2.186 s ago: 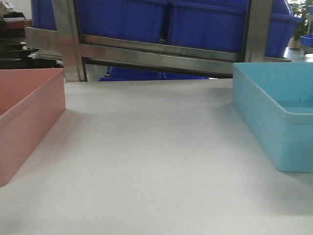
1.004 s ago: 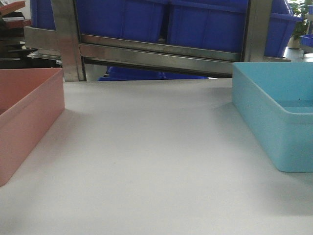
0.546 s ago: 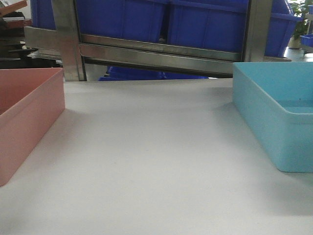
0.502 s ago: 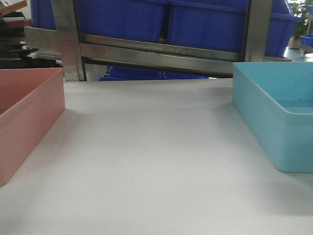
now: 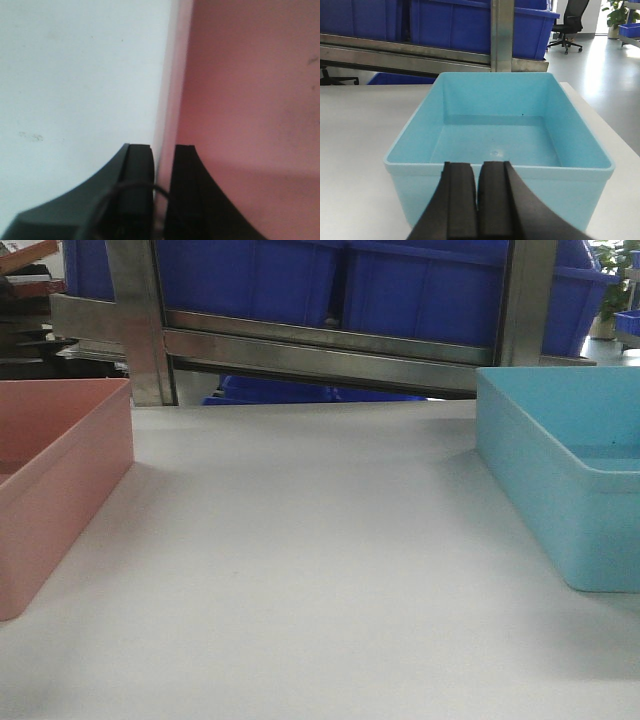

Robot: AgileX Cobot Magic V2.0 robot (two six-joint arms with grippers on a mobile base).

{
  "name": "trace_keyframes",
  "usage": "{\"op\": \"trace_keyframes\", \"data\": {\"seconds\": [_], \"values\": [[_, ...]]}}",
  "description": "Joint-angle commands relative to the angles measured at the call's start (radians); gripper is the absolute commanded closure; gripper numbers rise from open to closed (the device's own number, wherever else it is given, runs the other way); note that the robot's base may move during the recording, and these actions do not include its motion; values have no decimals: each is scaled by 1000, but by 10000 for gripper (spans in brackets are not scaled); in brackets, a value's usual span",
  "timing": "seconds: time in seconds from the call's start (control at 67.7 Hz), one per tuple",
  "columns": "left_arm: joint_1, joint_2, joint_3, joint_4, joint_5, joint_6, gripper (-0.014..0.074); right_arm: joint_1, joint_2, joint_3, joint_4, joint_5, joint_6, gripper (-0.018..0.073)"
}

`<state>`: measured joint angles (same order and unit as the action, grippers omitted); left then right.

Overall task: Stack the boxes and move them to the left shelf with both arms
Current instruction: 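Lift the pink bin with the left gripper and set it in front of the robot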

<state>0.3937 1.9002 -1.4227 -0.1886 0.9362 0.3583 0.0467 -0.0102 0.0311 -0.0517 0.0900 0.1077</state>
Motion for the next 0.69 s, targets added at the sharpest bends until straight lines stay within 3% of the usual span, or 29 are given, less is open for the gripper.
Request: {"op": "trace_keyframes", "data": {"seconds": [0.0,0.103,0.31,0.532,0.679], "values": [[-1,-70,-77,-83,48,-37,598,-6,-19,-21,-5,-84,-8,505],[-9,-100,-143,-171,98,-84,598,-6,-19,-21,-5,-84,-8,505],[-81,-192,-196,-235,123,-205,598,-6,-19,-21,-5,-84,-8,505],[-259,-234,-196,-274,126,-279,598,-6,-19,-21,-5,-84,-8,505],[-399,-227,-194,-272,96,-371,598,-6,-19,-21,-5,-84,-8,505]]}}
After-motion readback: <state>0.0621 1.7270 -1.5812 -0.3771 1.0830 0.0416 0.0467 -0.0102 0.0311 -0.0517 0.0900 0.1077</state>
